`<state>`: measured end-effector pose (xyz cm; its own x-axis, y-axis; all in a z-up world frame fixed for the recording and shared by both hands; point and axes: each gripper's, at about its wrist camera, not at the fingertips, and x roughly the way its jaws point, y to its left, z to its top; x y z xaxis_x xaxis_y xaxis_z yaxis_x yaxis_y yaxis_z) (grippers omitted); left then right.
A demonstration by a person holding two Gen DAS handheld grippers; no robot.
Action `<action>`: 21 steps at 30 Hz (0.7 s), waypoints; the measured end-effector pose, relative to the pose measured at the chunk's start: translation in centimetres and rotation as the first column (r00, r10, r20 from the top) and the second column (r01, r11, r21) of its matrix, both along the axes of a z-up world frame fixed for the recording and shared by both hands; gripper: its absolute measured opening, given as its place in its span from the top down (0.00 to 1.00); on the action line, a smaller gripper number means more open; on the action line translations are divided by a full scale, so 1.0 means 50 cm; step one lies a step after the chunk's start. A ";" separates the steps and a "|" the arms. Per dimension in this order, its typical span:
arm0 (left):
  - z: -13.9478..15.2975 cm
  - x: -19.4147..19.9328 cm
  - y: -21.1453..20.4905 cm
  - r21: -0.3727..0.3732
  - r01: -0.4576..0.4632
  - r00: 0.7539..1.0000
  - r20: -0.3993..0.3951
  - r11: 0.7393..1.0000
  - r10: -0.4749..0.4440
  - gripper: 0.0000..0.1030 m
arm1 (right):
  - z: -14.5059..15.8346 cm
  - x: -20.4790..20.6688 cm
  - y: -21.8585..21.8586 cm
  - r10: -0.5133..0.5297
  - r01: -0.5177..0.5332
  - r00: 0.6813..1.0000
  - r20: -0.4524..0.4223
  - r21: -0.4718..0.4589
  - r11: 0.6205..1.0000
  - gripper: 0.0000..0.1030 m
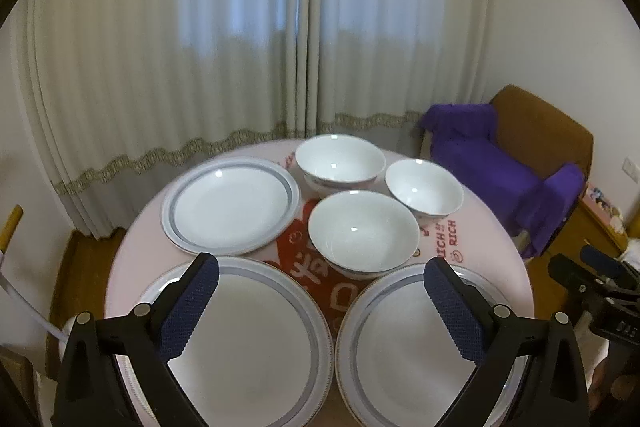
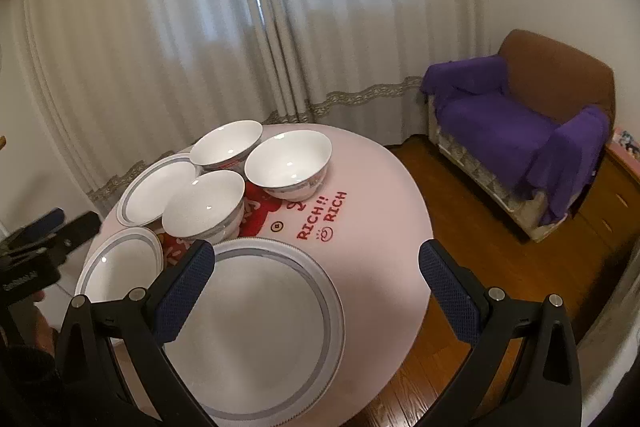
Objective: Organize plates and bowls
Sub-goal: 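Move both grippers down toward the grey-rimmed plates nearest them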
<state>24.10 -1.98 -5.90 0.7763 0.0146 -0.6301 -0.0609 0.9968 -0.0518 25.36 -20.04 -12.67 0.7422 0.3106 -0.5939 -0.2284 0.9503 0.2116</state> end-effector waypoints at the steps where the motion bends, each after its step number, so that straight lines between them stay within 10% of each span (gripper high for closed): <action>1: 0.000 0.007 -0.005 -0.008 0.018 1.000 -0.005 1.000 -0.018 0.04 | -0.003 0.003 -0.001 0.004 -0.004 1.000 0.000 0.004 1.000 0.00; 10: -0.044 -0.007 0.020 -0.027 0.161 0.986 -0.028 0.987 -0.161 0.21 | -0.081 -0.010 0.008 -0.023 0.024 1.000 -0.013 0.032 0.999 0.00; 21: -0.069 -0.106 0.107 -0.153 0.149 0.988 -0.020 0.977 -0.154 0.18 | -0.087 -0.056 0.050 -0.019 0.021 0.995 -0.094 0.019 1.000 0.00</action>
